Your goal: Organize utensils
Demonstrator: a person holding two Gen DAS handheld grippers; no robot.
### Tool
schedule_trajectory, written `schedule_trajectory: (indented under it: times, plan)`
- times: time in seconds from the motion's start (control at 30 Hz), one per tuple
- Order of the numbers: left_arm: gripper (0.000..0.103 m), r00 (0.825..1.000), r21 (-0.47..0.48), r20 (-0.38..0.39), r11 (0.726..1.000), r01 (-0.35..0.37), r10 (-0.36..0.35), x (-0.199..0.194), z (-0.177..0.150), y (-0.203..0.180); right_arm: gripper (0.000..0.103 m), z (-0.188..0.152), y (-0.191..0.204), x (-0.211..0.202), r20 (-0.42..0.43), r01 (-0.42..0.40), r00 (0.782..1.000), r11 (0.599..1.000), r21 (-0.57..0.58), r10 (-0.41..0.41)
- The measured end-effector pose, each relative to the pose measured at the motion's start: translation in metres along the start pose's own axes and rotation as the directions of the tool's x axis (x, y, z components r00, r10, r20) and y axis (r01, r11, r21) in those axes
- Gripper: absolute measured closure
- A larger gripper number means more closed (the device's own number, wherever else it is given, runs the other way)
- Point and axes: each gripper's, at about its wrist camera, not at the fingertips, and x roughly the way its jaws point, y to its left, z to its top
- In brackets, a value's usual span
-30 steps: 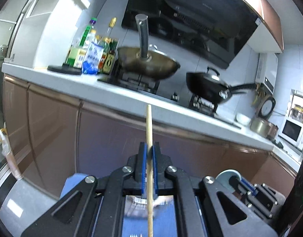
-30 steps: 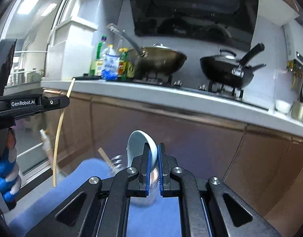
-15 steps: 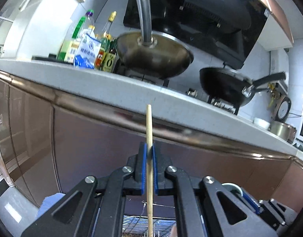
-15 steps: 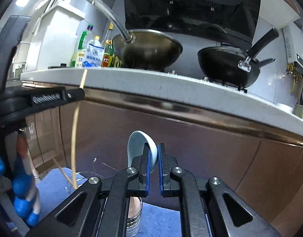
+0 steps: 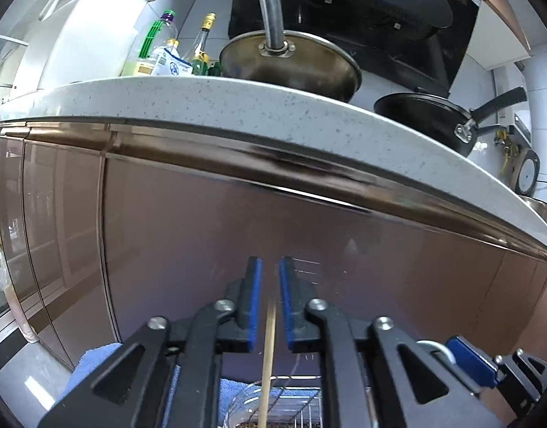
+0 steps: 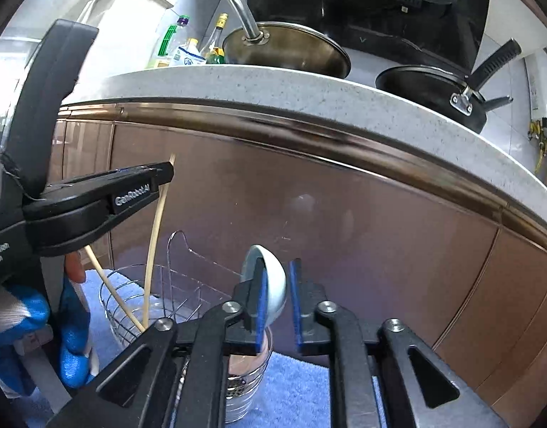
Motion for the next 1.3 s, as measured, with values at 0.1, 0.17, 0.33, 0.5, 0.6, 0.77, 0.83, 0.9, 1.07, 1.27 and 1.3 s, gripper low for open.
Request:
schedule_trajectory:
  times: [0.1,0.17,0.33,0.5,0.6,0.77,0.83,0.9,1.07,1.27,1.3]
  plan:
    - [0.069,1.0,0.008,0.011,1.0,-0.003,0.003,-0.012,0.007,-0.001,0.067,0.001,-0.002,-0.007,0.005,-0.005,1.0,1.0,0.019,0.005]
    - [0.068,1.0,0.011,0.013,1.0,-0.006,0.005,-0.023,0.013,0.0,0.06,0.003,-0.003,-0.012,0.008,-0.003,1.0,1.0,0.025,0.003]
    - [0.067,1.0,0.026,0.008,0.999,-0.028,0.028,-0.05,0.025,0.004,0.059,0.01,-0.008,-0.031,0.002,-0.001,1.0,0.999,0.049,0.001]
    - [0.062,0.999,0.039,-0.003,0.998,-0.047,0.047,-0.087,0.035,0.008,0.059,0.019,-0.016,-0.064,0.015,0.007,1.0,0.997,0.076,-0.008]
    - [0.06,0.999,0.062,-0.014,0.997,-0.052,0.053,-0.112,0.037,0.007,0.058,0.025,-0.019,-0.084,0.019,0.007,1.0,0.996,0.092,-0.009]
    - [0.058,0.998,0.101,-0.032,0.993,-0.059,0.063,-0.156,0.038,0.007,0.056,0.028,-0.018,-0.119,0.023,0.005,1.0,0.995,0.104,-0.007]
    - [0.057,0.995,0.124,-0.042,0.989,-0.085,0.091,-0.172,0.038,0.007,0.056,0.027,-0.018,-0.135,0.02,0.0,1.0,0.993,0.119,-0.003]
    - [0.055,0.993,0.137,-0.061,0.986,-0.094,0.103,-0.19,0.037,0.008,0.055,0.026,-0.018,-0.149,0.018,-0.003,1.0,0.991,0.131,0.001]
    - [0.05,0.983,0.16,-0.089,0.976,-0.145,0.161,-0.231,0.032,0.012,0.053,0.02,-0.015,-0.184,0.005,-0.012,1.0,0.988,0.155,0.012]
    - [0.048,0.979,0.183,-0.093,0.969,-0.164,0.184,-0.273,0.025,0.014,0.049,0.01,-0.011,-0.227,-0.01,-0.018,1.0,0.984,0.175,0.02]
    - [0.048,0.978,0.185,-0.094,0.969,-0.166,0.186,-0.279,0.025,0.014,0.049,0.008,-0.01,-0.234,-0.012,-0.019,1.0,0.984,0.179,0.021]
